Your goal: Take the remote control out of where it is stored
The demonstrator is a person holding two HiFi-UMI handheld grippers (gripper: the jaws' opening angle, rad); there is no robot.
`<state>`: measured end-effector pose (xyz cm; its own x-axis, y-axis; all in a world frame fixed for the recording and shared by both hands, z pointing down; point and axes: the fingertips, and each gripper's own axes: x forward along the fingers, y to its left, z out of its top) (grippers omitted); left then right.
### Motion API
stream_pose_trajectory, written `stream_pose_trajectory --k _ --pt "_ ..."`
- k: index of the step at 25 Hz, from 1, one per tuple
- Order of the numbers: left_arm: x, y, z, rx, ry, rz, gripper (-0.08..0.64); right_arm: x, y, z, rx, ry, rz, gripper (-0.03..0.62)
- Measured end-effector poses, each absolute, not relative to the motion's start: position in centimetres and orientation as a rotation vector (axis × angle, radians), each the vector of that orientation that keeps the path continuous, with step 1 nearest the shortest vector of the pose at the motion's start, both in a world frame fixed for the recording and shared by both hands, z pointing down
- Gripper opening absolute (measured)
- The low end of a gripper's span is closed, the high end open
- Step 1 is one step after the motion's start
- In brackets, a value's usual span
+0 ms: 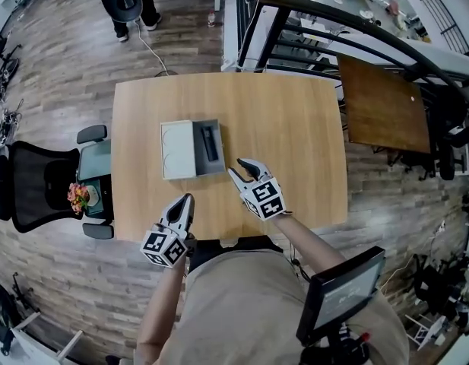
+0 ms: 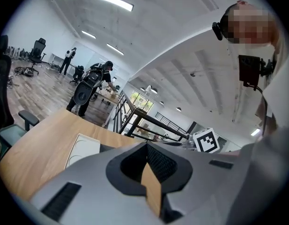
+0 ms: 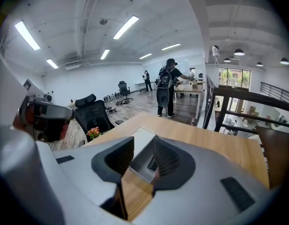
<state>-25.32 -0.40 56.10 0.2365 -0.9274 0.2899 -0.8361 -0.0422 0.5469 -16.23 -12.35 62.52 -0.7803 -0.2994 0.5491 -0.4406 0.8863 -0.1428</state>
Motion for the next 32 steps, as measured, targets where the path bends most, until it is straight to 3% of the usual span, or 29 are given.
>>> stream_pose_trajectory --k 27,32 --pt "-36.8 -2.3 62.0 1.856 -1.544 -0.018 -0.006 -25.2 -15.6 84.2 0.620 -1.998 0.473 0.138" --pt "-37.9 -2.6 62.5 1.878 -1.509 0.014 -0.006 -26.1 -16.2 87.7 0.681 -1.900 0.563 0.181"
